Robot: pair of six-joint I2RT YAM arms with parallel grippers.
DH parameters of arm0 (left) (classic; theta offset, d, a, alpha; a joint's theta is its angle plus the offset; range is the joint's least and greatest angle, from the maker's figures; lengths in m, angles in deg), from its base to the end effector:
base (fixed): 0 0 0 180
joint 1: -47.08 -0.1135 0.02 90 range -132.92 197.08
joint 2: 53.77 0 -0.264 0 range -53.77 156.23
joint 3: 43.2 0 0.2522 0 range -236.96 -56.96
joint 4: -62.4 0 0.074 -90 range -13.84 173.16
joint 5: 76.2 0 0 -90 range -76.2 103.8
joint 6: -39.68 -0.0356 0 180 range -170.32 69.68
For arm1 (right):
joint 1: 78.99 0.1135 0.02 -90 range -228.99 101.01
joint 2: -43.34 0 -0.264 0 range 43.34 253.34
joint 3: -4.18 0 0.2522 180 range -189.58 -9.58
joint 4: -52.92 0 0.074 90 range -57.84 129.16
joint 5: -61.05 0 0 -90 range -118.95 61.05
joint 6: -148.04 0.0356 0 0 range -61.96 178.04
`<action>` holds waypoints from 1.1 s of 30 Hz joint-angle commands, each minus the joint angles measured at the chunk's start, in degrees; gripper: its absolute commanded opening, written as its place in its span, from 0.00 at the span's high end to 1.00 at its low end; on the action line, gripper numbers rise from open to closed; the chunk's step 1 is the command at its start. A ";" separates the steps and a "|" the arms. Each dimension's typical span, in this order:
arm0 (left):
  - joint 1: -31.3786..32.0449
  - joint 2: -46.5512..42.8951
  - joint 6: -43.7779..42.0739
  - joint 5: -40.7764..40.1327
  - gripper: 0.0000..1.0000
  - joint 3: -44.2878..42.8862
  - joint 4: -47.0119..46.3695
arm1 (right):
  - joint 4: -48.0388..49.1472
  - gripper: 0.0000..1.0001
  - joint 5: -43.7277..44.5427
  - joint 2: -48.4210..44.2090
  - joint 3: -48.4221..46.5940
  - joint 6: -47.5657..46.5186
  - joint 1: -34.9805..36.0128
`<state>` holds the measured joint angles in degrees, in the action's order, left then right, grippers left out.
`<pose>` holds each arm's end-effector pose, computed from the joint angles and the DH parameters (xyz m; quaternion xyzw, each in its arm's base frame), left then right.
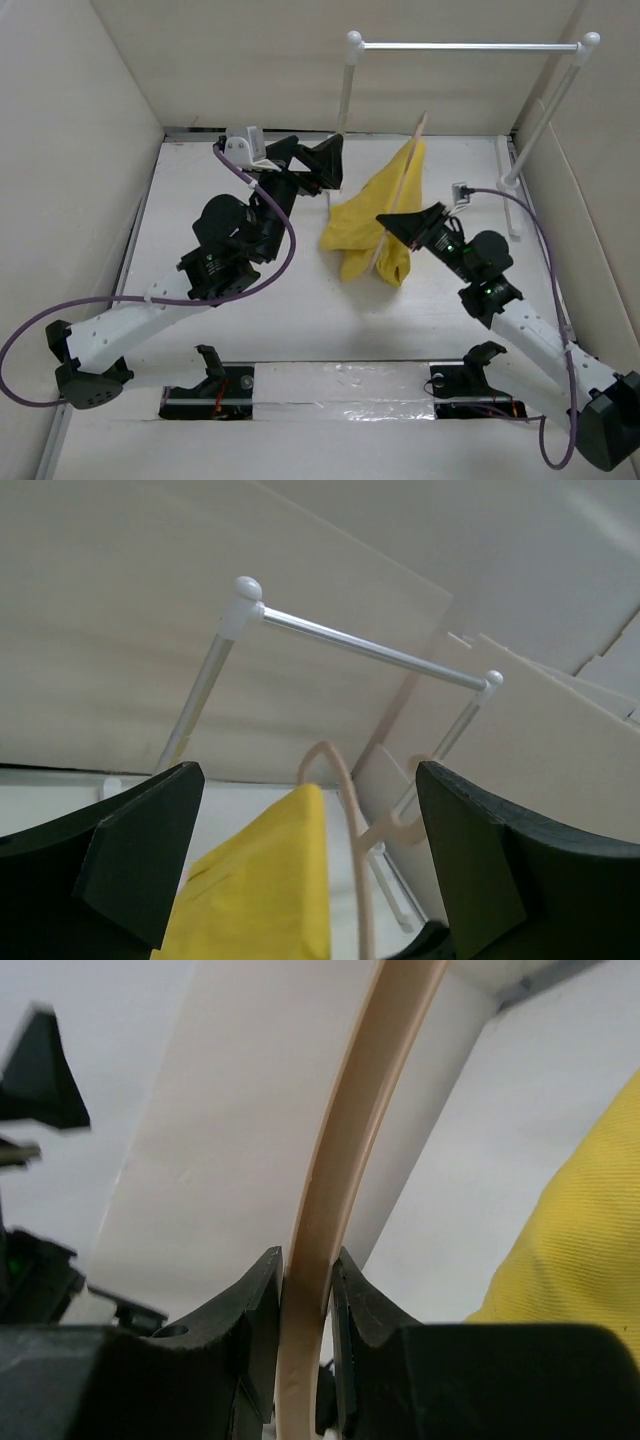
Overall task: Place the trousers on the hanger
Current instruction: Place the trousers on the hanger, then place the hanger at the clothesline.
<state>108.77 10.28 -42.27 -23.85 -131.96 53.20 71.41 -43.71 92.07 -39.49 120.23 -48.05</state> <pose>0.1227 -0.1820 0.5133 -0.0534 0.5256 -0.3531 0.7721 0.1691 0.1119 0.3149 0.0684 0.6189 0.6200 0.4774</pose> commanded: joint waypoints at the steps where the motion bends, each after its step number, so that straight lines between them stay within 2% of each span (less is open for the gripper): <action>1: -1.31 -3.57 1.17 0.91 0.13 3.36 -0.24 | 4.86 1.00 -7.81 -1.98 -9.61 -4.19 -9.73; 3: -1.84 -4.81 2.40 0.30 0.11 5.91 0.37 | 3.44 1.00 -12.03 0.13 -12.52 -5.06 -17.00; 6: -1.84 -7.53 4.33 -0.23 0.08 10.21 0.72 | 4.04 1.00 -18.18 6.19 -17.98 -4.63 -24.23; 8: -1.84 -9.82 5.04 -0.14 0.01 13.72 0.72 | 5.80 1.00 -21.17 8.91 -21.57 -3.84 -27.32; 10: -1.84 -12.09 6.35 -1.72 0.01 15.40 2.74 | 3.54 1.00 -22.58 13.04 -25.27 -4.62 -30.74; 14: -2.36 -17.28 8.99 -2.09 0.01 22.94 3.37 | 3.87 1.00 -25.39 20.76 -33.26 -4.45 -33.66; 19: -2.37 -21.50 12.24 -2.16 0.01 27.62 8.61 | 5.19 1.00 -26.19 27.62 -38.63 -3.13 -36.29; 23: -2.37 -24.14 14.62 -2.78 0.01 32.27 9.34 | 7.47 1.00 -27.68 32.55 -41.98 -1.12 -36.83; 33: -2.37 -25.29 17.34 -2.25 0.01 36.24 9.43 | 10.11 1.00 -29.79 39.42 -48.75 1.52 -39.11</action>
<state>106.59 -14.46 -26.40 -25.70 -96.51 63.98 66.34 -72.43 133.56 -81.54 122.81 -85.86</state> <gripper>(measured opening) 0.986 0.276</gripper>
